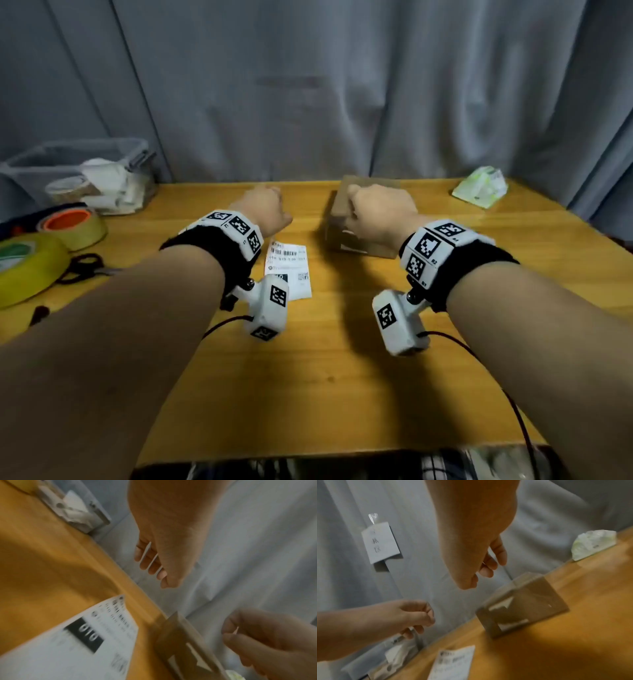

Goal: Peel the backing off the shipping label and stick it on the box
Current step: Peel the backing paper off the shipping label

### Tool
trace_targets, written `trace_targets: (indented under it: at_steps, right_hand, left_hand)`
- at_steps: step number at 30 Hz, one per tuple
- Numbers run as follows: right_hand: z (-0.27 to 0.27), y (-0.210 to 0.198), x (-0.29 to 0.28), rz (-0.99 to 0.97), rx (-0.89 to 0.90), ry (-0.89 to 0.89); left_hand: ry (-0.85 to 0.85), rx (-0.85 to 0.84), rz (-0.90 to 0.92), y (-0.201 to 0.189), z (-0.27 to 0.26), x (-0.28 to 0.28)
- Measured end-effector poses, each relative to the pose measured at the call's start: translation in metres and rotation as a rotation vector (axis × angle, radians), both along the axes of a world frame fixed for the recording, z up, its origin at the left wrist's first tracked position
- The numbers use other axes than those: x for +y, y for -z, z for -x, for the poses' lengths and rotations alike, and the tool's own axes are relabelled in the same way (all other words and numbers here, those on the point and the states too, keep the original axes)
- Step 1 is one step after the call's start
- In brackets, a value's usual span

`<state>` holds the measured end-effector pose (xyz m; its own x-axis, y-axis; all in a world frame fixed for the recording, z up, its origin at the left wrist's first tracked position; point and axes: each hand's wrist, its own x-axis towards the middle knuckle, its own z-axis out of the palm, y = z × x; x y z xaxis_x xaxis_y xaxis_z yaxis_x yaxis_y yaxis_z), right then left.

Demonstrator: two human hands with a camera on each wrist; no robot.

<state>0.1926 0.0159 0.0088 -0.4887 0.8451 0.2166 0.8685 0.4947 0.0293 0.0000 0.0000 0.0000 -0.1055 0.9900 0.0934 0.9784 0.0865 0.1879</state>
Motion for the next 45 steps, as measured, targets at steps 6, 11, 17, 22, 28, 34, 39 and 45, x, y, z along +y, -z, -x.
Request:
trace_targets:
  at_steps: [6, 11, 17, 22, 28, 34, 39, 45]
  right_hand:
    - [0.002, 0.033, -0.008, 0.127, -0.077, 0.043]
    - [0.004, 0.035, -0.007, 0.122, -0.081, 0.042]
    - [0.003, 0.041, -0.007, 0.163, 0.035, 0.031]
    - [-0.002, 0.042, -0.001, 0.202, 0.211, -0.030]
    - [0.005, 0.016, 0.006, 0.356, 0.789, -0.127]
    - [0.005, 0.003, 0.013, 0.358, 1.110, -0.180]
    - [-0.002, 0.004, 0.014, 0.330, 1.036, -0.131]
    - [-0.008, 0.002, 0.012, 0.361, 1.137, -0.130]
  left_hand:
    - [-0.132, -0.135, 0.104, 0.039, 0.009, -0.014]
    - [-0.192, -0.253, 0.224, 0.045, 0.016, -0.014]
    - [-0.229, -0.514, 0.125, 0.068, 0.013, -0.010]
    - [-0.137, -0.838, -0.153, 0.057, 0.023, -0.006]
    - [0.196, -1.062, -0.374, 0.014, -0.001, -0.012]
    - [0.271, -1.136, -0.357, 0.008, -0.020, -0.013]
    - [0.296, -1.076, -0.293, 0.004, -0.024, -0.012]
    - [0.327, -0.886, -0.312, -0.011, -0.027, -0.010]
